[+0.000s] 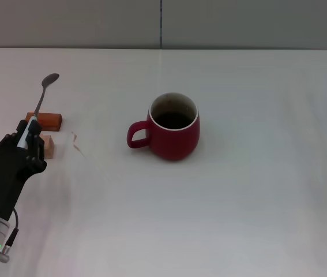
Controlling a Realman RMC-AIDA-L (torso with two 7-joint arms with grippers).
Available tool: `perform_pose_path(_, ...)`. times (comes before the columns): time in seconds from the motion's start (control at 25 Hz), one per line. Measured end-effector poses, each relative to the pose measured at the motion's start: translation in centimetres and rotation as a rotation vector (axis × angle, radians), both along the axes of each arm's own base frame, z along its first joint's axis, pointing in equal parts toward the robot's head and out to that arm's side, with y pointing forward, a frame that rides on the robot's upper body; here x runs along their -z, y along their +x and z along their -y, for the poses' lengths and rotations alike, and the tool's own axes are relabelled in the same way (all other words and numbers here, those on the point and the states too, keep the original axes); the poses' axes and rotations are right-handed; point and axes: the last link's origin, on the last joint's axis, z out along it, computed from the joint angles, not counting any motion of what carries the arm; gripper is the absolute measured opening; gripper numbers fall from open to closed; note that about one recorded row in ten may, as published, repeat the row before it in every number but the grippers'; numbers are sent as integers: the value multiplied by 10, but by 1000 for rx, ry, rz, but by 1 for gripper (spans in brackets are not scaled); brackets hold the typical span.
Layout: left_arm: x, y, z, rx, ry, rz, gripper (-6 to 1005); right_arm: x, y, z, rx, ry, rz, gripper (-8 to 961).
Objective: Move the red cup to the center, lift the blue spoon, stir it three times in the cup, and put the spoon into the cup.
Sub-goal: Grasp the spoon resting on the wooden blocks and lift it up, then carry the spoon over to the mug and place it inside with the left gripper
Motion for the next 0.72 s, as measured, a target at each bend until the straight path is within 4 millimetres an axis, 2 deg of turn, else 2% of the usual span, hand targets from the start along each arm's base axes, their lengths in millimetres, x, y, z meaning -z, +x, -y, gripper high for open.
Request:
perform_pose_path(0.08,-10,-3,-5,55,-21,88,167,0,0,0,1,0,1,729)
perform_pose_path(0.32,-26,-2,-15,164,-107,208,167,0,1,1,2,-1,0,729)
perform_pose_path(0.72,-55,5,-29,313,-183,270,167,2,0,2,3,-3,-3,730)
